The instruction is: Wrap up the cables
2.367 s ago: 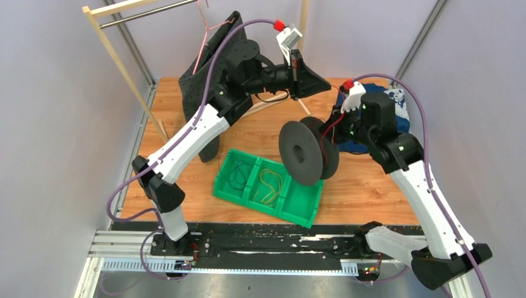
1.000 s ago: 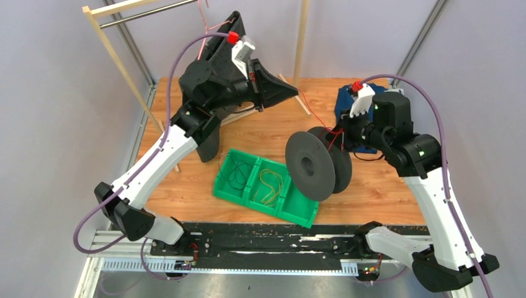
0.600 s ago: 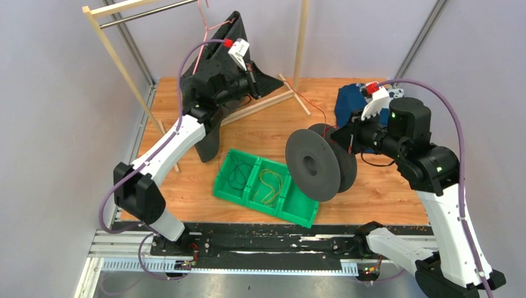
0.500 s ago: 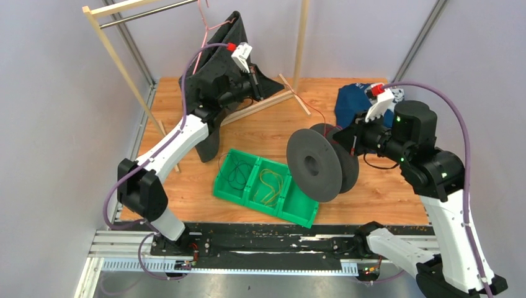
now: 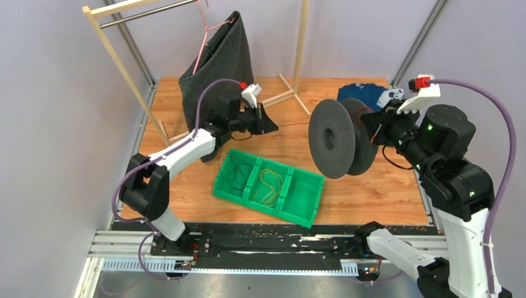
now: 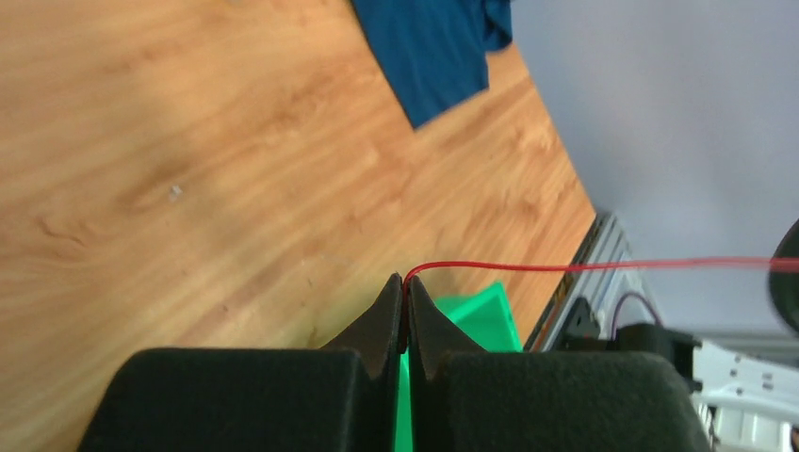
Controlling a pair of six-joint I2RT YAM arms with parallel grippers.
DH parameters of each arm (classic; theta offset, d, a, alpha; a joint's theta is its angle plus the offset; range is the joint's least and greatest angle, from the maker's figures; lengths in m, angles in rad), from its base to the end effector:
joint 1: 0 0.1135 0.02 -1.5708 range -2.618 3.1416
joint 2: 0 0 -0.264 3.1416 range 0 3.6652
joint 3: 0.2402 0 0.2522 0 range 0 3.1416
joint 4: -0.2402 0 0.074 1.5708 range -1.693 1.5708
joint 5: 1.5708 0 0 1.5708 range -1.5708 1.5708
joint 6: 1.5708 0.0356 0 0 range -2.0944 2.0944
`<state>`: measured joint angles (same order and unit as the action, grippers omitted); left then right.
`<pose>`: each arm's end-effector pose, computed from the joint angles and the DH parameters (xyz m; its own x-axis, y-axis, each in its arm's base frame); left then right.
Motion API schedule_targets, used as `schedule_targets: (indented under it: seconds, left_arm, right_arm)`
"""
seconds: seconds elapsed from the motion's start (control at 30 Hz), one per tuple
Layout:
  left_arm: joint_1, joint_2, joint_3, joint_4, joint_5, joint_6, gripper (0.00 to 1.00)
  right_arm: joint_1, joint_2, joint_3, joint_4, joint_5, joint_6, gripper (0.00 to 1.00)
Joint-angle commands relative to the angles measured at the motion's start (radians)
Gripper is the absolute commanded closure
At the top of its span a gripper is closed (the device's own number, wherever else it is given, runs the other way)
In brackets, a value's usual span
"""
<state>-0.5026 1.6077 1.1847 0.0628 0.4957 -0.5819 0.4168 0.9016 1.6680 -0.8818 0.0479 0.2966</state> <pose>0.3216 -0.1961 0.2944 -0.7053 -0.1640 -0.6897 0.5101 0.5582 -0.6544 0.0921 0.0389 0.5211 -0.2062 0.2280 -0.9516 -0.3143 0.9055 0.2851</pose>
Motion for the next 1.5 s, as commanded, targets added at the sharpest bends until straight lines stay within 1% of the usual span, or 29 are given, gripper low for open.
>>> schedule_targets:
  seconds: [0.0,0.13,0.27,0.4,0.53,0.7,0.77,0.87,0.97,1.07,1.2,1.33,1.47]
  left_arm:
    - [-0.064,-0.037,-0.046,-0.05,0.013,0.077,1.0]
    - [-0.119,-0.048,-0.08,-0.057,0.006,0.078,1.0]
    - [-0.16,-0.07,-0.089,-0.105,-0.011,0.079,1.0]
    - [-0.198,-0.118,-0.071,-0.129,-0.013,0.067,1.0]
    - [-0.243,-0.146,0.032,-0.241,-0.035,0.128,1.0]
    - [-0.304,-0.113,0.213,-0.398,-0.052,0.229,1.0]
    - [-0.32,-0.091,0.264,-0.443,-0.054,0.249,1.0]
    - [-0.333,-0.08,0.316,-0.456,-0.048,0.26,1.0]
    - [-0.336,-0.069,0.39,-0.478,-0.052,0.284,1.0]
    - [-0.336,-0.04,0.494,-0.516,-0.044,0.321,1.0]
    - [-0.336,0.016,0.606,-0.53,0.012,0.334,1.0]
    - [-0.336,0.058,0.681,-0.532,0.038,0.343,1.0]
    - [-0.336,0.093,0.747,-0.566,0.039,0.396,1.0]
  right_arm:
    - [0.01,0.021,0.023,0.151,0.145,0.08,0.99]
    - [0.009,0.057,0.017,0.217,0.238,0.117,0.99]
    - [0.009,0.088,-0.037,0.332,0.313,0.149,0.99]
    - [0.009,0.157,-0.046,0.36,0.355,0.178,0.99]
    - [0.01,0.234,-0.047,0.349,0.408,0.178,0.99]
    - [0.01,0.336,-0.024,0.301,0.453,0.187,0.99]
    - [0.011,0.361,-0.021,0.296,0.447,0.204,0.99]
    - [0.011,0.401,-0.013,0.274,0.437,0.196,0.99]
    - [0.011,0.406,-0.045,0.273,0.401,0.175,0.99]
    - [0.011,0.398,-0.091,0.277,0.331,0.155,0.99]
    - [0.026,0.382,-0.127,0.272,0.23,0.12,0.99]
    - [0.037,0.364,-0.148,0.253,0.156,0.083,0.99]
    - [0.042,0.33,-0.16,0.236,0.062,0.02,0.99]
